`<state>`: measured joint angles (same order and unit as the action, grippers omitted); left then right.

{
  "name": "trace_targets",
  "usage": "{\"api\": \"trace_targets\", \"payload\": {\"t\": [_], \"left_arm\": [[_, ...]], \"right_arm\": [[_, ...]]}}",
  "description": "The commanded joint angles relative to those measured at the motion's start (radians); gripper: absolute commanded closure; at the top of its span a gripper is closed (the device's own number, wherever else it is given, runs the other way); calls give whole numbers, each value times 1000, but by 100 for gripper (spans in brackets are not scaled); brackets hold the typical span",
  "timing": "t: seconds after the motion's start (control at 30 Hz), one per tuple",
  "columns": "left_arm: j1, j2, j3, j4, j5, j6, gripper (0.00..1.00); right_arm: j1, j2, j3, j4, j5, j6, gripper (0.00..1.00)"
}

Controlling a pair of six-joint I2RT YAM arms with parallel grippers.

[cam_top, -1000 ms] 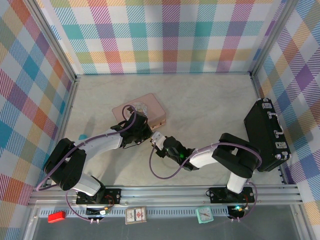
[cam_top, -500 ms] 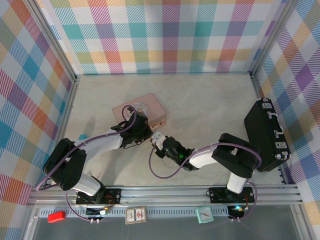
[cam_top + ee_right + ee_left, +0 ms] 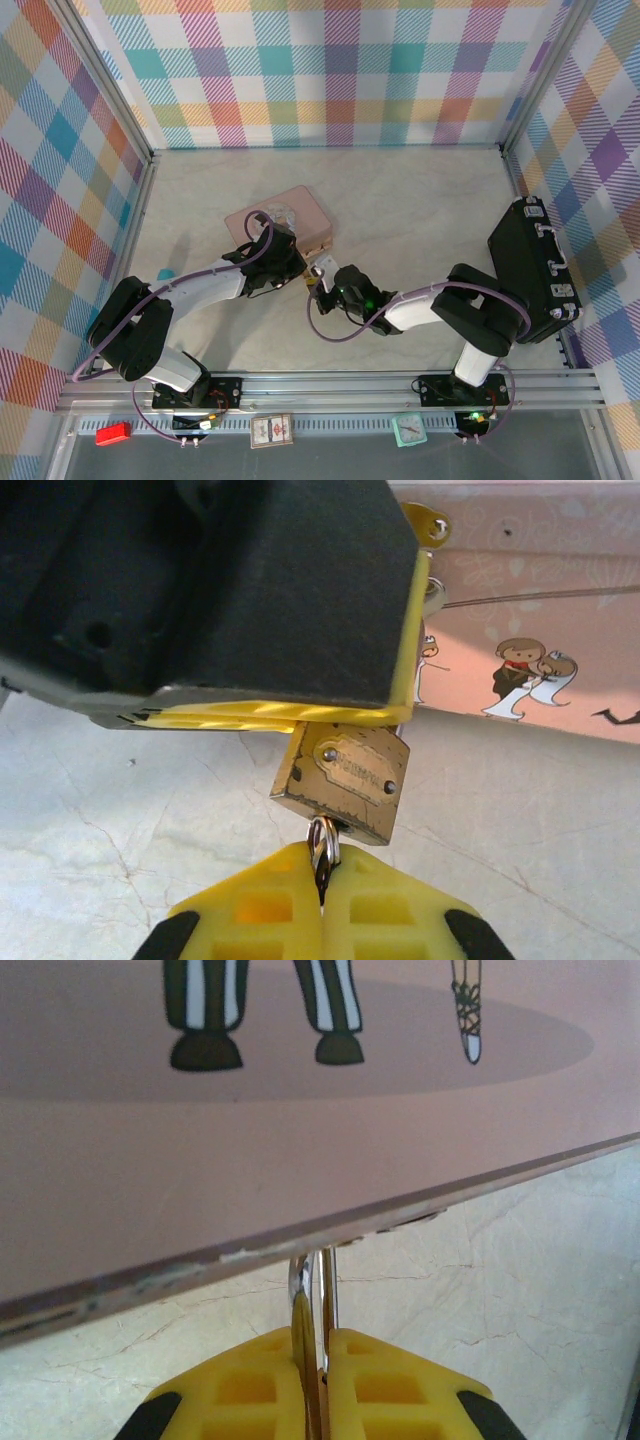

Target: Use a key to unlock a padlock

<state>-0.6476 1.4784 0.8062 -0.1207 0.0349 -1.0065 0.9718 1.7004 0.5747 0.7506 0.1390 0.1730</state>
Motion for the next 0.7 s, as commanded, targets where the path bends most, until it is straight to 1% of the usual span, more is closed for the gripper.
{"api": "trace_targets", "payload": {"t": [0.0,0.17,0.47,0.53,0.67], "left_arm": [[-28,-31,-5,24,30,23,100],[-29,-41,-8,20,24,23,100],[-29,-35,-9,38,34,29,100],[-29,-33,-10,43,36,31,100],[-27,-19,-9,51,44,37,98]], "right_arm": [[-36,-24,-29,88,-52,117,96],[-98,-8,-73,178,-126,253,98],[-125,21,-81,228,-204,336,99],[-127,27,-78,223,-212,346,100],[-130,37,-52,178,-269,357,100]]}}
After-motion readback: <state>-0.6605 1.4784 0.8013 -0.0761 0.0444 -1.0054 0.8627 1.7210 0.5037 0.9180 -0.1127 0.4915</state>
